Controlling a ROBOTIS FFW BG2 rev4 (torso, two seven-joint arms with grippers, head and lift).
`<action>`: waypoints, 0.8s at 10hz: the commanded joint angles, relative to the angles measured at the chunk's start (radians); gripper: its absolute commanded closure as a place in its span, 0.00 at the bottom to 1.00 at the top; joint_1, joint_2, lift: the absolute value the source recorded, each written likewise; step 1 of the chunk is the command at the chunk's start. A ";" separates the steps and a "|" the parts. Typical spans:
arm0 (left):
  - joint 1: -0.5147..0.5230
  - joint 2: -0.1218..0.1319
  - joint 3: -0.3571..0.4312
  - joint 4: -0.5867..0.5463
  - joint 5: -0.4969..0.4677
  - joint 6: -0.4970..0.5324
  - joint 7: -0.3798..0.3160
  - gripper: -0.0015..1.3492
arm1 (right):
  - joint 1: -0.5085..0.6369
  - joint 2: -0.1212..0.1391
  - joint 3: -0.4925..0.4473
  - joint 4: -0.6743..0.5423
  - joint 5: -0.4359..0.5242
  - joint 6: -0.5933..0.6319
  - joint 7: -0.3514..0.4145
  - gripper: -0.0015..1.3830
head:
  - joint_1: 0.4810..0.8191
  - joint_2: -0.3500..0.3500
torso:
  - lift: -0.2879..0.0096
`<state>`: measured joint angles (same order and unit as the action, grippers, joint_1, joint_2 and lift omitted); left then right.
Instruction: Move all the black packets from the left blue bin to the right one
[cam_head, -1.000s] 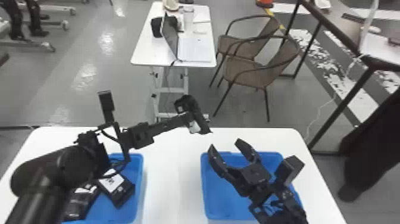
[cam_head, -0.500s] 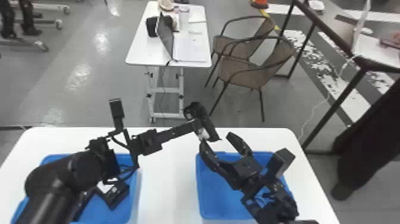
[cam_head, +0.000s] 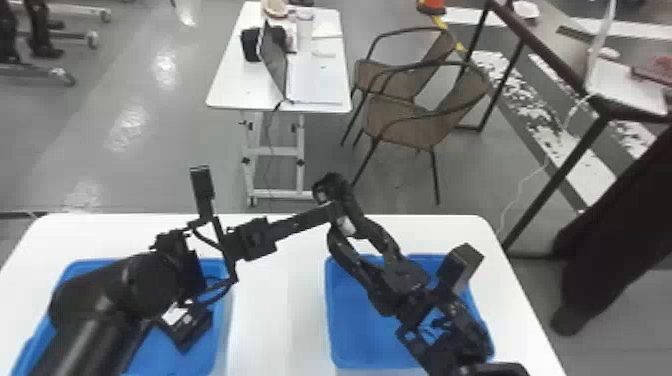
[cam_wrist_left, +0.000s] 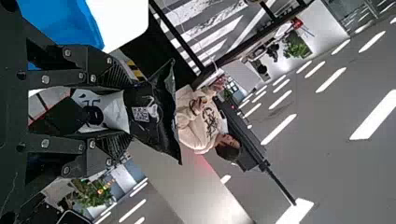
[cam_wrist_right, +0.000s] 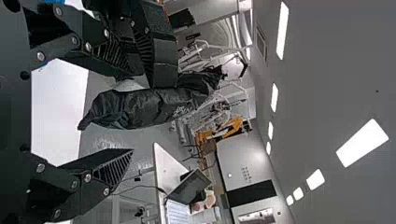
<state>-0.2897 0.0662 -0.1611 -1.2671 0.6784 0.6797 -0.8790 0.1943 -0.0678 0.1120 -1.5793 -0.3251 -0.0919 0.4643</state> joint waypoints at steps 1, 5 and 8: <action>0.001 0.000 0.009 0.000 0.001 0.000 0.000 0.62 | 0.004 0.000 0.000 0.001 0.006 -0.020 -0.001 0.66 | 0.63 0.30 | 0.97; 0.021 -0.008 0.029 0.000 0.027 0.017 0.012 0.62 | 0.004 0.010 -0.014 0.002 0.028 -0.049 -0.001 0.85 | 0.63 0.30 | 0.97; 0.035 -0.009 0.048 0.000 0.041 0.024 0.041 0.54 | 0.005 0.010 -0.021 0.007 0.023 -0.052 0.002 0.93 | 0.63 0.31 | 0.97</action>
<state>-0.2598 0.0576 -0.1173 -1.2671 0.7110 0.7045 -0.8392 0.1973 -0.0582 0.0940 -1.5736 -0.2986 -0.1438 0.4672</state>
